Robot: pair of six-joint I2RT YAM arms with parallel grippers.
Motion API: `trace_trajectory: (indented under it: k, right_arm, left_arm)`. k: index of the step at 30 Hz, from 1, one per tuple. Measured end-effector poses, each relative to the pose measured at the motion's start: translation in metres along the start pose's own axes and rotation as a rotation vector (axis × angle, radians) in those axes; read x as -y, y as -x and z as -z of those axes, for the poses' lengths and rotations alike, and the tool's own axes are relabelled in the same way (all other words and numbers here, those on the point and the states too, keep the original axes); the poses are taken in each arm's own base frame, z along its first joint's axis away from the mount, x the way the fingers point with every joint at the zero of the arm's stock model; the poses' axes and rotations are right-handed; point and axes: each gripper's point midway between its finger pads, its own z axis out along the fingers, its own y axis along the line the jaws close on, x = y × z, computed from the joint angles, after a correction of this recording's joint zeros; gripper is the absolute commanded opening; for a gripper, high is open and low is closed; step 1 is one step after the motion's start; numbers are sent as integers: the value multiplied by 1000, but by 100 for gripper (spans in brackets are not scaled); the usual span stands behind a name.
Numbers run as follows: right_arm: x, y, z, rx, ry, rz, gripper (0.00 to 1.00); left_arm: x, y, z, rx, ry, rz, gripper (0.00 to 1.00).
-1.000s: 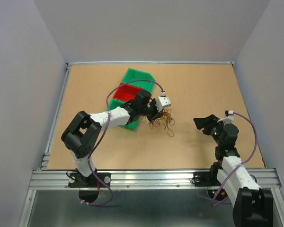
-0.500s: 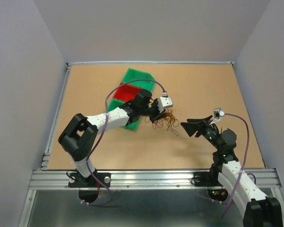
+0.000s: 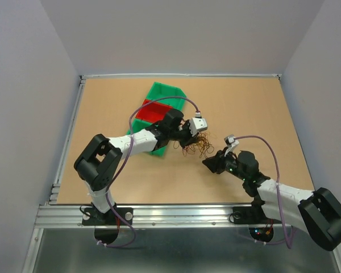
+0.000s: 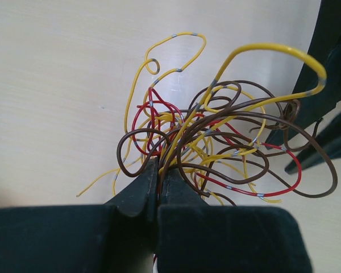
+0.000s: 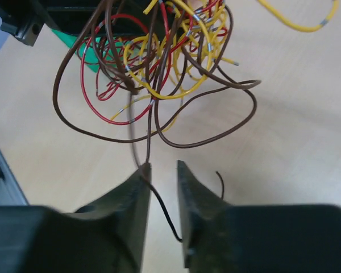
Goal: Untangle the cables
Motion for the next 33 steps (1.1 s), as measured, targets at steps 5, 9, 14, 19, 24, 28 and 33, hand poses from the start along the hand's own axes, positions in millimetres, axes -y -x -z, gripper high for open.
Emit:
trace_trajectory:
  k: [5,9,14,19,24,28,33]
  right_arm:
    - [3,13,1,53,-24,33,1]
    - [-8,36,10,138,-10,46,1]
    - [-29,83,41,341,14,34,1]
    - [-50,122,90,565,51,14,1]
    - [-34,108,85,481,-39,-28,1]
    - [-19,92,70,350,-124,-49,0]
    - [-34,124,68,349,-123,-24,0]
  left_arm:
    - [-4,-1,0,-5,19,0,0]
    - [-19,-5,3,-16,81,28,6]
    - [-63,-17,-5,-49,189,125,70]
    - [-80,-34,-2,-78,240,179,99]
    - [-59,-22,21,-21,211,156,99]
    - [-34,27,62,136,166,70,99]
    - [-9,89,103,346,124,-77,99]
